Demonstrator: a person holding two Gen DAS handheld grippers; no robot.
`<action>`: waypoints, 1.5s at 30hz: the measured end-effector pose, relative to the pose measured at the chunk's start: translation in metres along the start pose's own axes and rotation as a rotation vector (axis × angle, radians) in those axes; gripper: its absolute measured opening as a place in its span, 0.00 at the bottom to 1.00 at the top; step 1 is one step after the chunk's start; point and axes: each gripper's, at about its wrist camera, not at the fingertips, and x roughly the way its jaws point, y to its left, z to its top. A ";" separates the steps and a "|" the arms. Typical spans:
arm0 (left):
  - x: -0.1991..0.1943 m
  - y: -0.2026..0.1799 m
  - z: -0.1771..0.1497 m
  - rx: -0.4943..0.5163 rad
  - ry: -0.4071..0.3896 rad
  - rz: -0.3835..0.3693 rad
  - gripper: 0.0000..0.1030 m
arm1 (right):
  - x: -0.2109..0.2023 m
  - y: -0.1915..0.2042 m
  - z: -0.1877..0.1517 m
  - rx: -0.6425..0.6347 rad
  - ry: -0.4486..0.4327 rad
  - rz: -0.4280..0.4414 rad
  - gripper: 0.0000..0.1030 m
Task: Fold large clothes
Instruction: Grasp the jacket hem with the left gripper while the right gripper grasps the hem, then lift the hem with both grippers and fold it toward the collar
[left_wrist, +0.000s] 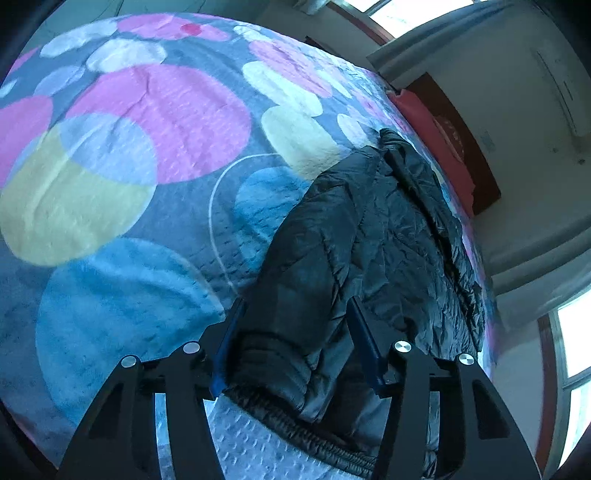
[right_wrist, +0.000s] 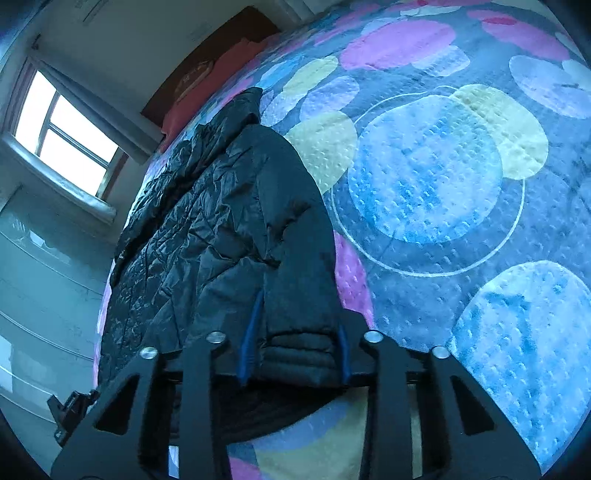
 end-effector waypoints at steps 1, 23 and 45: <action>0.000 0.000 -0.001 0.008 0.000 0.003 0.54 | 0.000 0.000 0.000 -0.001 -0.001 0.001 0.28; -0.032 -0.001 0.000 0.051 -0.049 -0.010 0.14 | -0.032 0.004 -0.012 0.007 -0.056 0.053 0.14; -0.089 -0.017 0.021 0.074 -0.109 -0.102 0.11 | -0.081 0.020 -0.014 0.061 -0.086 0.274 0.12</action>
